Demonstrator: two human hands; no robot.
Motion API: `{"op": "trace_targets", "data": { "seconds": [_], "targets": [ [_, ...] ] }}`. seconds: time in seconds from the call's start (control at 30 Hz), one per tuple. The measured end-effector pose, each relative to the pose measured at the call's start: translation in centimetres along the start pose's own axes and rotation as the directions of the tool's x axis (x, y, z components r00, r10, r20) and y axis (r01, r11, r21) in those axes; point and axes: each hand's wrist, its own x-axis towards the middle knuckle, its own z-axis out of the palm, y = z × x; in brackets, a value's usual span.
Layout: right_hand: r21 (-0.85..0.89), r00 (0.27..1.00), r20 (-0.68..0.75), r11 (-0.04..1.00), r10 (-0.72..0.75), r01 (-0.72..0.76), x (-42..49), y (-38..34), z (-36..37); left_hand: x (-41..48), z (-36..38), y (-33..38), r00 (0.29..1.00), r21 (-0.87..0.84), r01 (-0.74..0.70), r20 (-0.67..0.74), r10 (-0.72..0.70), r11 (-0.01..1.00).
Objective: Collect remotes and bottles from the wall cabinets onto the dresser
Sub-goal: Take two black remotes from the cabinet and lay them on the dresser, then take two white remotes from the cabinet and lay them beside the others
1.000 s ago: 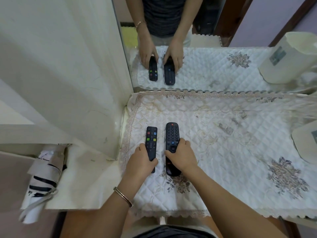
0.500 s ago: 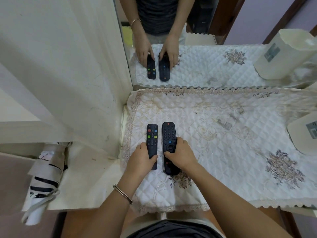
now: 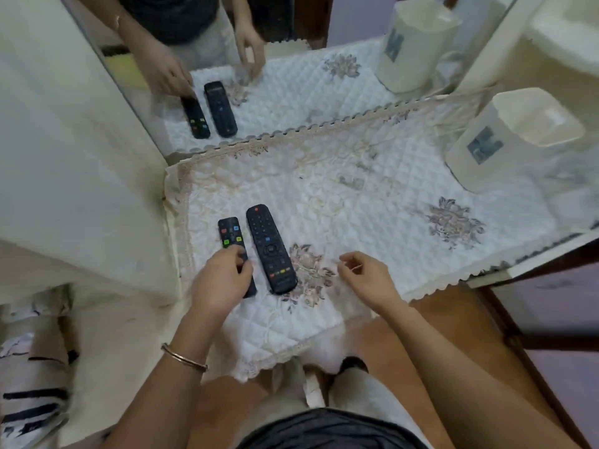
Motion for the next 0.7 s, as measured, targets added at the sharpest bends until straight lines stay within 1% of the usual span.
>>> {"op": "trace_targets", "data": {
  "seconds": [0.07, 0.13, 0.23, 0.33, 0.4, 0.5, 0.57, 0.63, 0.7],
  "targets": [
    [0.049, 0.996, -0.06, 0.997, 0.066, -0.064, -2.2, 3.1, -2.1, -0.8, 1.1, 2.4, 0.991, 0.032, -0.124, 0.054, 0.122, 0.992],
    [0.101, 0.982, -0.125, 0.987, 0.14, -0.128, -5.2, 6.7, -3.9, -1.9, 3.0, 5.0, 0.957, 0.029, -0.263, 0.137, 0.257, 0.964],
    [0.181, 0.939, -0.202, 0.953, 0.277, -0.242, -10.6, 13.4, -6.0, -4.6, 7.0, 9.2, 0.86, -0.016, -0.424, 0.306, 0.409, 0.905],
    [0.302, 0.861, -0.177, 0.859, 0.477, -0.414, -17.4, 20.9, -6.8, -8.9, 11.8, 13.1, 0.749, -0.067, -0.508, 0.457, 0.479, 0.859],
    [0.395, 0.786, -0.112, 0.753, 0.608, -0.526, -22.5, 25.5, -7.0, -12.0, 15.4, 15.1, 0.69, -0.056, -0.512, 0.567, 0.449, 0.857],
    [0.566, 0.64, -0.026, 0.539, 0.768, -0.624, -30.2, 31.2, -6.6, -16.1, 21.4, 16.5, 0.587, 0.042, -0.479, 0.758, 0.284, 0.877],
    [0.667, 0.534, 0.006, 0.395, 0.845, -0.632, -35.1, 34.4, -5.8, -18.7, 24.9, 17.1, 0.524, 0.107, -0.466, 0.833, 0.177, 0.878],
    [0.738, 0.432, 0.057, 0.254, 0.9, -0.626, -39.6, 37.0, -4.3, -21.3, 27.5, 18.2, 0.474, 0.14, -0.488, 0.871, 0.127, 0.862],
    [0.806, 0.338, 0.12, 0.107, 0.934, -0.582, -43.2, 39.0, -2.3, -23.8, 29.2, 19.8, 0.466, 0.145, -0.509, 0.875, 0.129, 0.848]
  ]
}}
